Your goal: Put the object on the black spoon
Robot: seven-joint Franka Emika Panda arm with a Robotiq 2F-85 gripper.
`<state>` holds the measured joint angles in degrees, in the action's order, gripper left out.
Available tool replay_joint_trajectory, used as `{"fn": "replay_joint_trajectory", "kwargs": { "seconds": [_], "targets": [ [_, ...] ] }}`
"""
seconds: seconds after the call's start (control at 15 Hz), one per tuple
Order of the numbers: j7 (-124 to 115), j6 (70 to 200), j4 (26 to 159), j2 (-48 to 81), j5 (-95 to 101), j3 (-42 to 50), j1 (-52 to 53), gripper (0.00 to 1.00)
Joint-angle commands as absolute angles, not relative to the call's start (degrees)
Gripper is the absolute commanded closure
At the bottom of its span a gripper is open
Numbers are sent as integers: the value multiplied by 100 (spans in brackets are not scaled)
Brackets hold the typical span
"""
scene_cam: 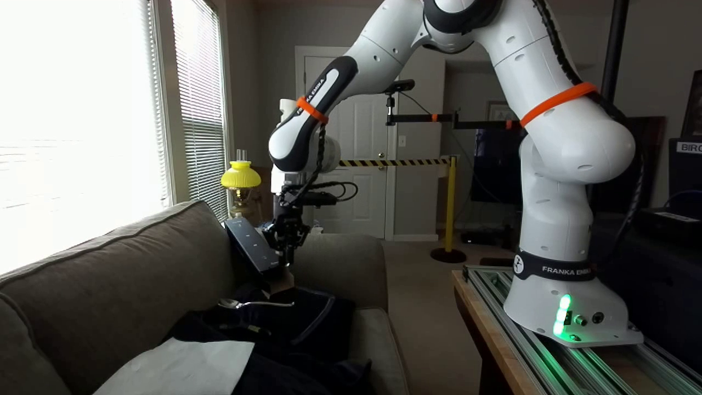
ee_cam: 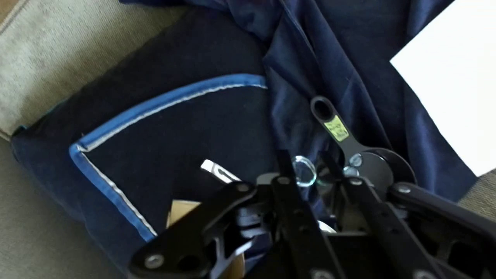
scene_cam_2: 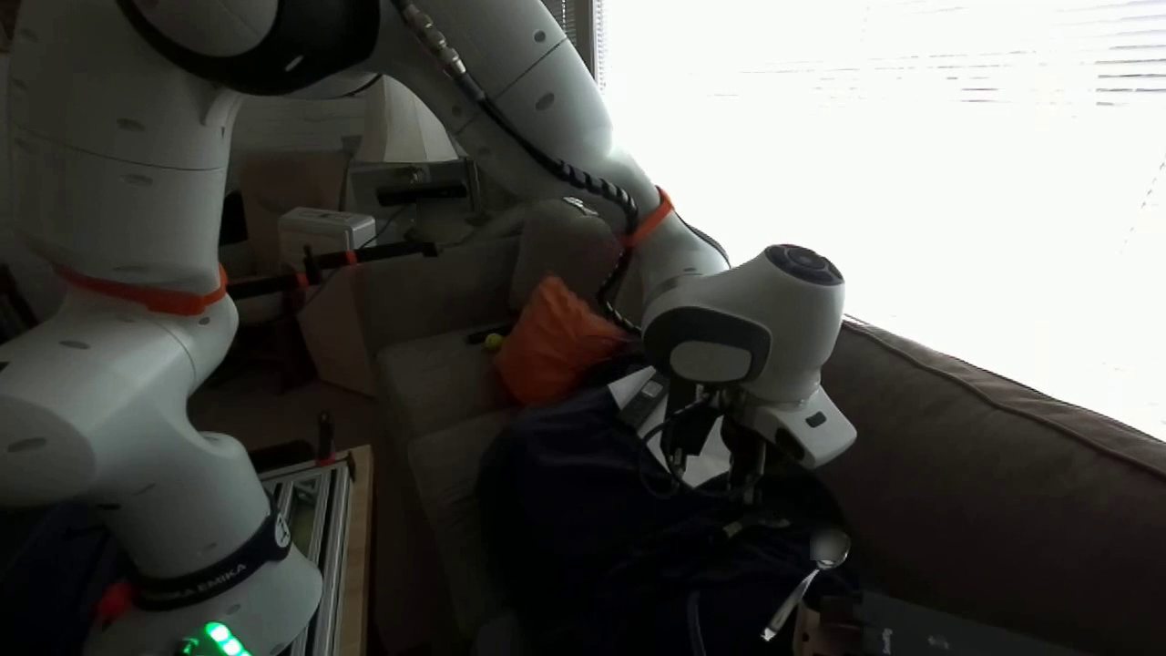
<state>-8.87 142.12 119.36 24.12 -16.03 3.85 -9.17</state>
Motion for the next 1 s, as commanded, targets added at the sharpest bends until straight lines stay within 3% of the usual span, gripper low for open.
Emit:
{"fn": "replay_joint_trajectory", "kwargs": {
  "seconds": [0.0,0.8,0.87,0.93],
  "targets": [
    [-584,14150,11522,2536,-1675,271,-920,95],
    [-86,14757,10549,3642,-2242,-311,-1009,95],
    [-112,14873,10503,3728,-2211,-299,-977,54],
    [-134,14973,10469,3798,-2178,-296,-958,52]
  ]
}}
